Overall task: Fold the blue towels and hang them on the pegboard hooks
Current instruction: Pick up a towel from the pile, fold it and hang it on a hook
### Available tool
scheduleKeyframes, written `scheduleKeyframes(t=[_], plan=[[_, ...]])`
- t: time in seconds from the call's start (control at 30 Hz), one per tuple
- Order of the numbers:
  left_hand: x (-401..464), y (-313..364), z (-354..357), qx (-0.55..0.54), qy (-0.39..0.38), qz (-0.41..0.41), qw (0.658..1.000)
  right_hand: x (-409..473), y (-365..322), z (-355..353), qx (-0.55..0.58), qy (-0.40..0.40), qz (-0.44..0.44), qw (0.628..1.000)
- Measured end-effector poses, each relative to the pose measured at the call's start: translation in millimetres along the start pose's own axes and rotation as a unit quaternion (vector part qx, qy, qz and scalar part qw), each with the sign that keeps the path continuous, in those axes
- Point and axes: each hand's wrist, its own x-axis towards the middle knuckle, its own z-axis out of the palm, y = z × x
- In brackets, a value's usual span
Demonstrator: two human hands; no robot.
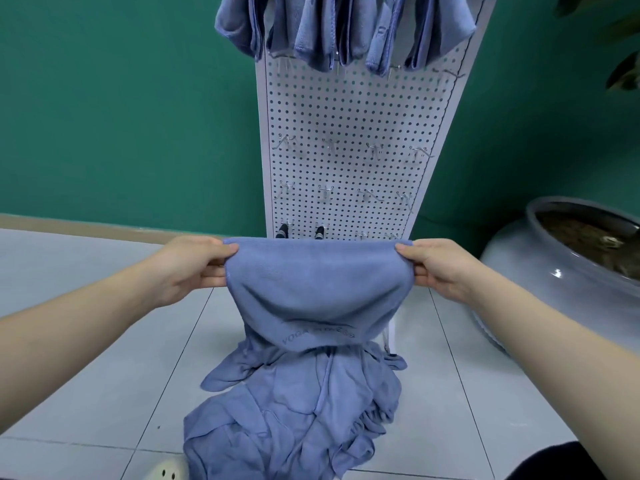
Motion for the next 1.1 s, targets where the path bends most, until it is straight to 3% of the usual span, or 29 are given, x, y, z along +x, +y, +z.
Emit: scheduleKeyframes(t=[0.2,0.4,0.63,0.73,0.9,1.1], plan=[[-12,8,29,0.006,0.106,0.119,0.987,-5,-7,30,0.025,0.053,0.002,0.998],[-23,14,54,0.043,0.13,0.177,0.975,-30,-18,76,0.07,0.033,-0.002,0.997],[-43,2,84,0.101,0.074,0.247,0.961,-55,-5,130,0.058,-0.051,-0.067,0.995],[-48,-2,90,0.128,0.068,0.283,0.948,-59,-1,139,0.007,-0.046,-0.123,0.991],[-49,-2,85,0.092,0.065,0.3,0.947,-63,-3,138,-0.007,-0.08,-0.162,0.984],[-55,0,85,0.065,0.029,0.313,0.947,-68,-4,138,-0.031,-0.063,-0.2,0.977]])
